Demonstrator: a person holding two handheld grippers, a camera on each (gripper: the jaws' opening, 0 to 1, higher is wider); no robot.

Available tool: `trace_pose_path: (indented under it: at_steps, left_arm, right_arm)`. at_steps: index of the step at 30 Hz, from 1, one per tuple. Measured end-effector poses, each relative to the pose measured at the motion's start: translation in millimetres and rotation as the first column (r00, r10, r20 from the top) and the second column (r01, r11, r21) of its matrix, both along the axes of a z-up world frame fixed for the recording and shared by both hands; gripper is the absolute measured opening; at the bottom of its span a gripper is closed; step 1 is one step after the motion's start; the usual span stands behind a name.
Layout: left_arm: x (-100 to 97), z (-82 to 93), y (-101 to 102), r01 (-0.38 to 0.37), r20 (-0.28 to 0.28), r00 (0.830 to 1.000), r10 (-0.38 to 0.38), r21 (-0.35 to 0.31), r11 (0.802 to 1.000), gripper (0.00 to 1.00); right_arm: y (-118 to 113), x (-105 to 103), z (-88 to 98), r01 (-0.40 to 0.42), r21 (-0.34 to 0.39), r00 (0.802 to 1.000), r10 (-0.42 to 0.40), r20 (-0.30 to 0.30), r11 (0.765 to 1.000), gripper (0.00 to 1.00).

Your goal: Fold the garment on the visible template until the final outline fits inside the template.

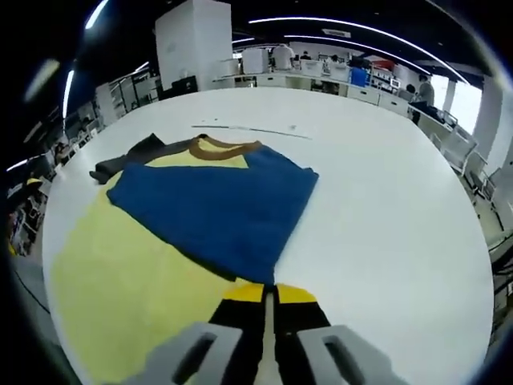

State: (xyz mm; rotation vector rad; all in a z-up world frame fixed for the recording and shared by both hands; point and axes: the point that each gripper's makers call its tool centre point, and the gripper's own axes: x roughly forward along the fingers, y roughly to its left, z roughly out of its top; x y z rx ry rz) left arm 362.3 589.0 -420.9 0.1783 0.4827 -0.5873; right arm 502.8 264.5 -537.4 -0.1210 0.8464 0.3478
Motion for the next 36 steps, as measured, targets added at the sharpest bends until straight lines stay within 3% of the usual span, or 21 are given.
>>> trace_pose_path:
  at_steps: [8,15,36]
  left_arm:
    - [0.1,0.2,-2,0.013,0.0,1.0,-0.013,0.009,1.0,0.98]
    - [-0.2,-1.3,-1,0.011,-0.005,1.0,-0.011,0.009,1.0,0.98]
    - [5.7,-8.6,2,-0.002,-0.025,1.0,0.002,0.011,1.0,0.98]
  right_arm:
    - [-12,0,0.2,-0.004,-0.071,1.0,0.004,0.008,0.997,0.0]
    - [-25,1,-0.6,-0.002,-0.091,1.0,0.001,-0.004,0.996,0.0]
    - [-55,7,-1.2,-0.016,-0.094,0.999,0.013,-0.03,0.995,0.0]
